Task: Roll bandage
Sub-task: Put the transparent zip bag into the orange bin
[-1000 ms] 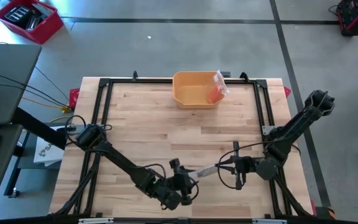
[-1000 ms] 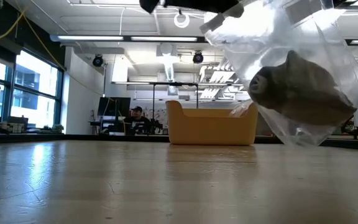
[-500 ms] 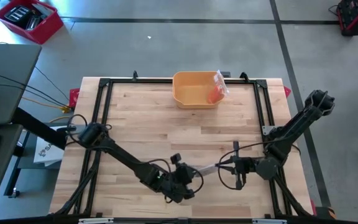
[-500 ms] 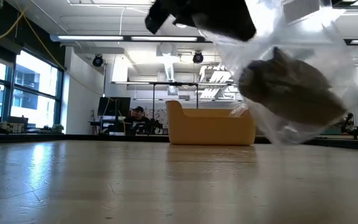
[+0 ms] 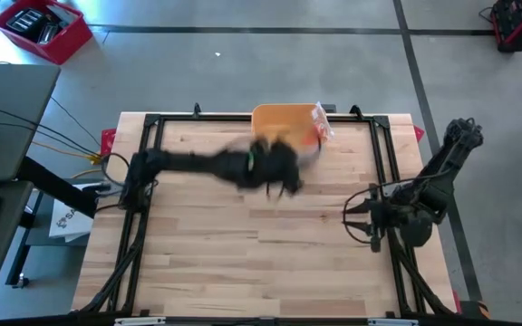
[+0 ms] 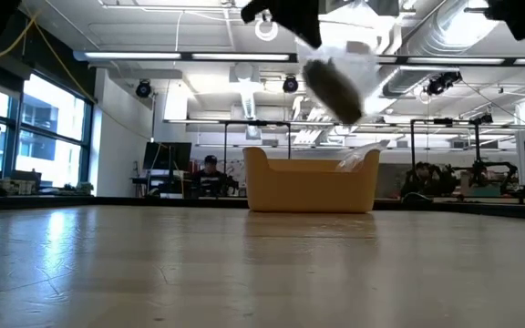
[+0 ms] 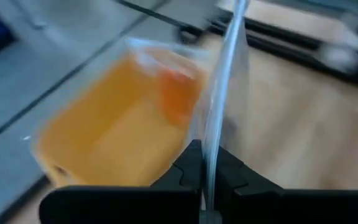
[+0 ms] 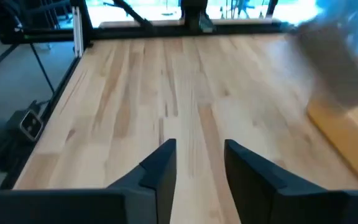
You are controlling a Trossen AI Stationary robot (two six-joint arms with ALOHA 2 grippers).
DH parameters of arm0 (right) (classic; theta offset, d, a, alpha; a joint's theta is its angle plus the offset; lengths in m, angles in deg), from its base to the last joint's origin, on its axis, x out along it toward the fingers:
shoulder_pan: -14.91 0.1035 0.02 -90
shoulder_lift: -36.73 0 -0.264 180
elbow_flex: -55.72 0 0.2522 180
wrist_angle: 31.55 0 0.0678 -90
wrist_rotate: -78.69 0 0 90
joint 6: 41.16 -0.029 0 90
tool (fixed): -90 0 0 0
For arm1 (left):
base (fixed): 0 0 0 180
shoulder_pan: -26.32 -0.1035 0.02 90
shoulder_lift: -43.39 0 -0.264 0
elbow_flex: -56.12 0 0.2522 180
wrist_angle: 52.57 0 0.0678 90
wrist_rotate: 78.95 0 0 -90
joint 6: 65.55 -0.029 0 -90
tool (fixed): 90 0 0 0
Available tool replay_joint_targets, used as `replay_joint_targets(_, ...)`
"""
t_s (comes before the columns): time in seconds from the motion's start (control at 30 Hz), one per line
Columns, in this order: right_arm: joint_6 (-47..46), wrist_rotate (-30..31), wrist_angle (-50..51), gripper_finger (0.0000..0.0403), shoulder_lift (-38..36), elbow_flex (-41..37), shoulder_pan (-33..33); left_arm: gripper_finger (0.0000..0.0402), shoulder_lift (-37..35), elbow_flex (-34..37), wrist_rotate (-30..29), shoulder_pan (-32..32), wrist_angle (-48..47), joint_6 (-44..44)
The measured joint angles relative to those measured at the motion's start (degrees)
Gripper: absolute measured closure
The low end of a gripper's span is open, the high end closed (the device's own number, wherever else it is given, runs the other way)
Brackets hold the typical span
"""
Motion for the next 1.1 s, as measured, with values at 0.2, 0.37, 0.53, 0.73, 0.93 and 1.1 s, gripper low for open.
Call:
replay_joint_targets(0.2,-7.3,0.5,6.7,0.0274,0.0,0.0,3.9,0.0401,0.1,-1.0,3.7,-14.8,-0.8,0.4)
replay_joint_targets(0.37,-8.0,2.1,6.8,0.0274,1.3,0.0,5.4,0.0401,2.2,0.4,12.5,-23.0,5.0,7.5)
replay_joint_targets(0.53,-10.5,2.0,6.8,0.0274,2.4,0.0,6.4,0.0401,6.6,2.4,18.5,-25.5,9.8,12.8)
replay_joint_targets(0.73,-13.4,2.4,6.7,0.0274,4.7,0.0,7.0,0.0401,9.4,2.4,16.6,-23.8,12.4,17.0)
replay_joint_targets(0.93,-14.9,2.5,6.3,0.0274,7.0,0.0,7.0,0.0392,13.2,2.4,16.9,-23.2,22.1,19.9)
replay_joint_targets(1.1,-14.9,2.5,5.1,0.0274,7.4,0.0,7.0,0.0360,17.3,2.4,19.6,-22.9,32.7,19.8)
